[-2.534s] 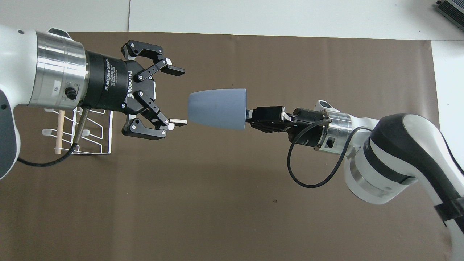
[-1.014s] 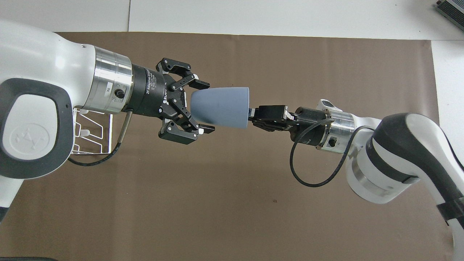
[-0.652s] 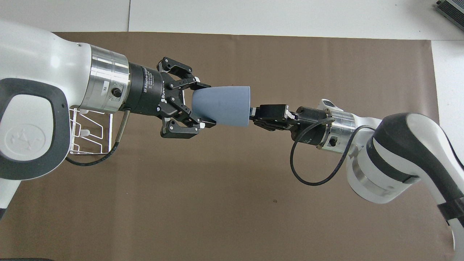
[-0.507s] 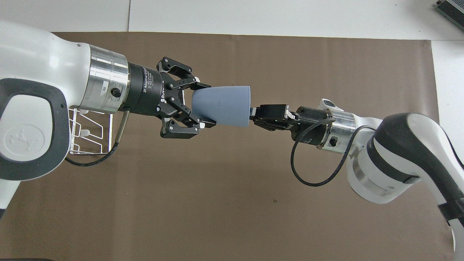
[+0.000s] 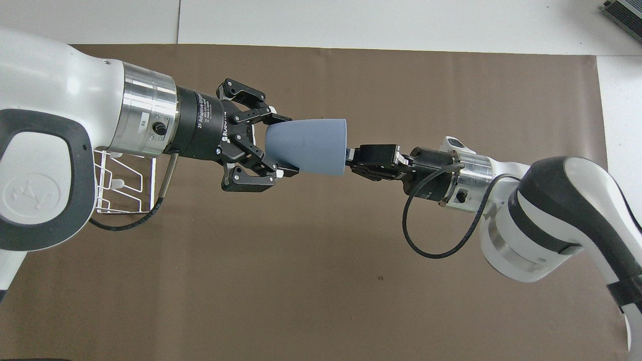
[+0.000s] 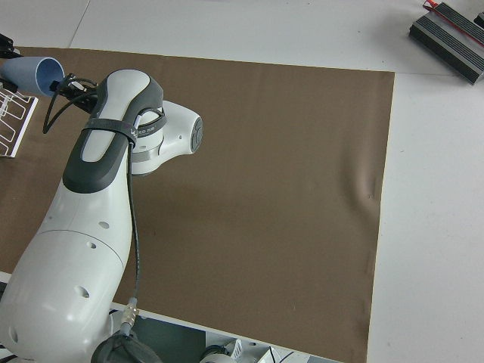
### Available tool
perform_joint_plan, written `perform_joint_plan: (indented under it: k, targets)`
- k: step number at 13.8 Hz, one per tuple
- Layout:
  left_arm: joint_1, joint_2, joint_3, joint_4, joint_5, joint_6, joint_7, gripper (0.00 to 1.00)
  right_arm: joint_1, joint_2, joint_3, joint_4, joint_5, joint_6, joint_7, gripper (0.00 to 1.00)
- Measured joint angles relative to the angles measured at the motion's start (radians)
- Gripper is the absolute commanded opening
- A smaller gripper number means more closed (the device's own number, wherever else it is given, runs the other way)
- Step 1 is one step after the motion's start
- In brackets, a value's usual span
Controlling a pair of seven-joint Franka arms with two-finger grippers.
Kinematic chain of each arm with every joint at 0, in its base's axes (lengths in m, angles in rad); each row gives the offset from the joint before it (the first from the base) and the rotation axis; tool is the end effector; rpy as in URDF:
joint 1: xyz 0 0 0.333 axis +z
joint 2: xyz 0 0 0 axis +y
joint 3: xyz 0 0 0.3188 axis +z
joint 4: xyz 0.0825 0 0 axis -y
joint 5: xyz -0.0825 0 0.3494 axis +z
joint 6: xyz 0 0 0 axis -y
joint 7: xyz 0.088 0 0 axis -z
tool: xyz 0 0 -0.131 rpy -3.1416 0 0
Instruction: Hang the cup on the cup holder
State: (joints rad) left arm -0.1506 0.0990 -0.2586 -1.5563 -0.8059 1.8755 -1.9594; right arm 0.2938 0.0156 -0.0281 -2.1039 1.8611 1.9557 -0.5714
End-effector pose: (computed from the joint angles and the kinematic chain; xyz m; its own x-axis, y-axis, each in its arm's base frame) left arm 0.5115 -0.2907 0.6200 -0.1718 0.6632 -0.7285 0.9836 0.0745 -0.1641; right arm 0.5117 0.2271 0.4920 0.9772 -0.2081 -0.0414 -0.0342 0.0381 -0.9987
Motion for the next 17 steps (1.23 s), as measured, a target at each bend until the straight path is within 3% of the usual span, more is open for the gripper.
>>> perform_joint_plan:
  k: [2, 3, 4, 5, 14, 17]
  targets:
    - [0.0, -0.002, 0.0, 0.0, 0.0, 0.0, -0.001, 0.0, 0.0, -0.001, 0.0, 0.0, 0.0, 0.0, 0.0, 0.16]
    - [0.0, -0.003, 0.0, 0.0, 0.0, 0.0, -0.004, 0.0, 0.0, -0.001, 0.0, 0.001, 0.001, 0.001, 0.0, 0.29]
    - [0.0, -0.004, 0.001, 0.0, 0.0, 0.002, -0.008, 0.0, 0.0, -0.002, 0.001, 0.001, 0.002, 0.001, 0.0, 0.52]
    - [0.0, -0.005, 0.003, 0.0, 0.0, 0.011, -0.011, 0.0, 0.0, -0.002, 0.001, 0.001, 0.002, 0.001, 0.0, 0.57]
    - [0.009, -0.011, 0.016, 0.0, 0.006, 0.017, -0.013, 0.0, -0.001, -0.002, 0.0, 0.0, 0.002, 0.0, 0.0, 0.62]
    - [0.015, -0.011, 0.018, -0.001, 0.129, 0.015, -0.009, 0.0, -0.022, -0.005, -0.001, 0.001, -0.003, -0.001, -0.001, 0.67]
